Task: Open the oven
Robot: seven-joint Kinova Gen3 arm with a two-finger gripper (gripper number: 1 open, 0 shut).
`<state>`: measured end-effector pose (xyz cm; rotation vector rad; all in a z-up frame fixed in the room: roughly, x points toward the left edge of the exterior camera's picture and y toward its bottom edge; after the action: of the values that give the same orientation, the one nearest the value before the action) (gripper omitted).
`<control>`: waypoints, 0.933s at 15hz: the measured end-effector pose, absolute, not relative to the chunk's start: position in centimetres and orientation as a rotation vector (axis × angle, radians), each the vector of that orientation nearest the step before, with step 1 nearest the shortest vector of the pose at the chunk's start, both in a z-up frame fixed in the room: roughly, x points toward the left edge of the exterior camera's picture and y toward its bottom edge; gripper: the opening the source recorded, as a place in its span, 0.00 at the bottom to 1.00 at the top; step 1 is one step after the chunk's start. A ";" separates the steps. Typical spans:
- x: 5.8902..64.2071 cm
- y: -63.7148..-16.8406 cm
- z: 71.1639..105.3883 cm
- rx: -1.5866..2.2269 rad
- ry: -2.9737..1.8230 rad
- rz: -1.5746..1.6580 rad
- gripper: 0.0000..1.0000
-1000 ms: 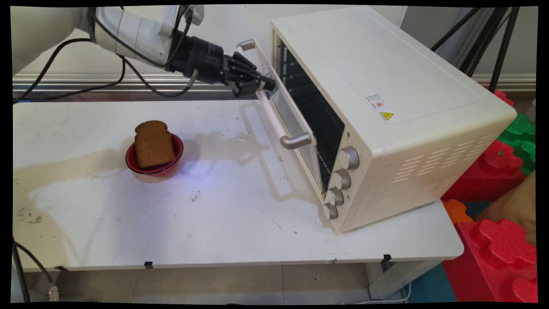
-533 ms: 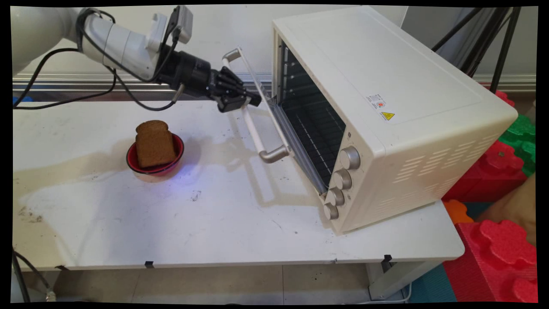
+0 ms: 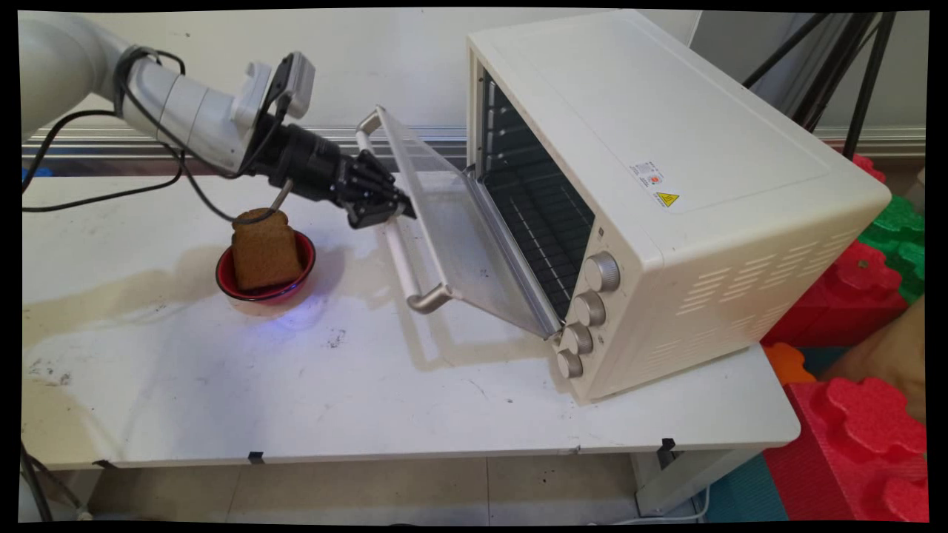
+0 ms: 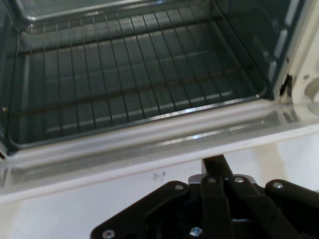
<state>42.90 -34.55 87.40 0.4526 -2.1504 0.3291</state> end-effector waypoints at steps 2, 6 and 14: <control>43.3 -34.2 86.8 0.453 -2.162 0.324 0.00; 44.6 -33.0 85.0 0.467 -2.190 0.318 0.00; 46.5 -31.2 82.2 0.489 -2.220 0.301 0.00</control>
<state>46.54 -31.23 82.16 0.4891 -2.2203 0.3006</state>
